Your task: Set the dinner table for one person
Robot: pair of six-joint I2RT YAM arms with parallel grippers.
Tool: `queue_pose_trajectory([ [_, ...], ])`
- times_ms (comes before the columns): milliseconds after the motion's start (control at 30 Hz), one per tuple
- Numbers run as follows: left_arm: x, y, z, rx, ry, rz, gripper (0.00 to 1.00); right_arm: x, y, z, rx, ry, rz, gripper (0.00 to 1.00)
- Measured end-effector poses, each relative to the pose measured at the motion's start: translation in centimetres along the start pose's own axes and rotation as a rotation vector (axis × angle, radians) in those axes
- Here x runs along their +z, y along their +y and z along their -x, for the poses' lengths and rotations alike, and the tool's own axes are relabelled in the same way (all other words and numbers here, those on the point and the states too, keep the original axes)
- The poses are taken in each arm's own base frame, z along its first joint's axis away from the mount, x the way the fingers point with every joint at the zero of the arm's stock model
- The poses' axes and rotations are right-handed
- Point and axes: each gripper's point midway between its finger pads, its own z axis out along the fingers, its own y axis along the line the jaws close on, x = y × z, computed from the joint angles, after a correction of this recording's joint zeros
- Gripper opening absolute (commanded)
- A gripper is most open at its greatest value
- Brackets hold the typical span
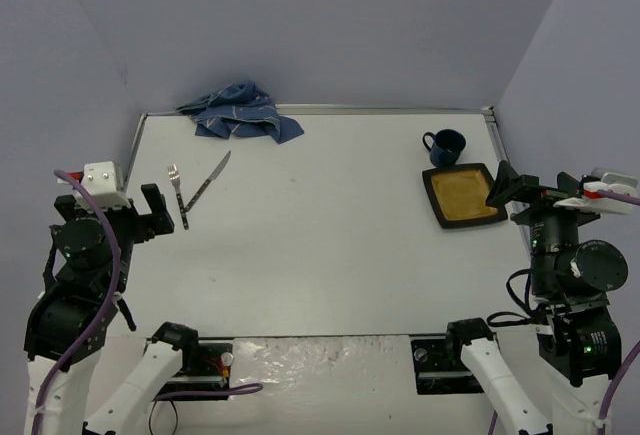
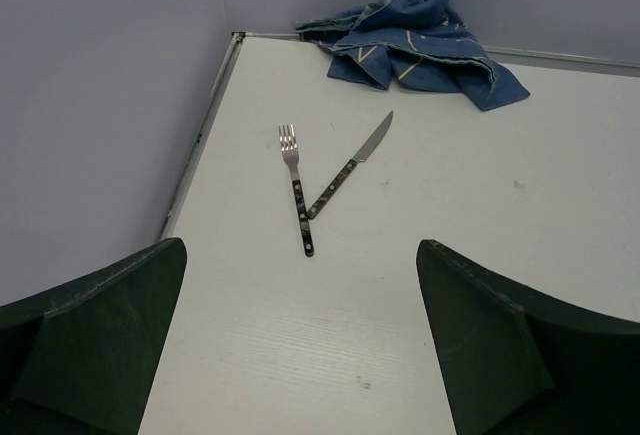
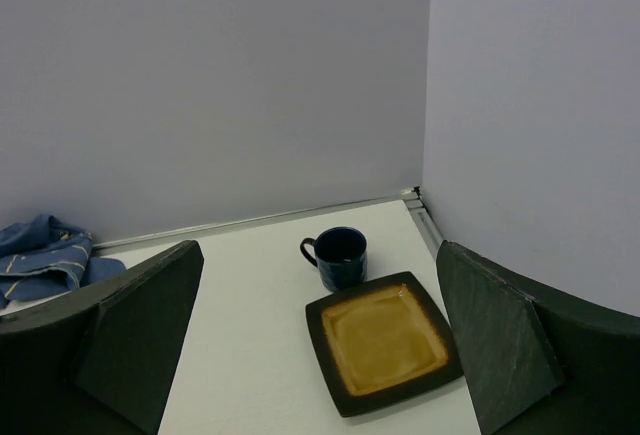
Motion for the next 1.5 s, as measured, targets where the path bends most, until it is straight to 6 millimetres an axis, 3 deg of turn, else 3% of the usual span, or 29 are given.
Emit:
queue_pose_trajectory([
  [133, 0.4, -0.6, -0.5, 0.005, 0.025, -0.022, 0.97, 0.1, 0.0, -0.5, 0.006, 0.011, -0.001, 1.0],
  [267, 1.5, -1.6, -1.3, 0.005, 0.082, -0.042, 0.97, 0.6, 0.2, -2.3, 0.032, 0.049, -0.007, 1.0],
  [533, 8.0, -5.4, -4.0, -0.006, 0.278, -0.057, 0.97, 1.8, 1.9, -7.8, 0.101, 0.19, 0.04, 1.0],
  [800, 20.0, -11.7, -6.0, -0.088, 0.429, -0.045, 0.97, 2.7, 4.5, -13.2, 0.14, 0.355, 0.135, 1.0],
  [1033, 30.5, -16.0, -9.0, -0.267, 0.439, 0.003, 0.97, 2.5, 5.7, -14.9, 0.155, 0.412, 0.195, 1.0],
  [1233, 37.5, -17.7, -11.7, -0.379, 0.393, 0.022, 0.97, 2.2, 6.4, -15.9, 0.155, 0.441, 0.237, 1.0],
  [1500, 44.2, -18.8, -14.7, -0.51, 0.329, 0.025, 0.97, 1.6, 7.0, -17.2, 0.157, 0.48, 0.279, 1.0],
])
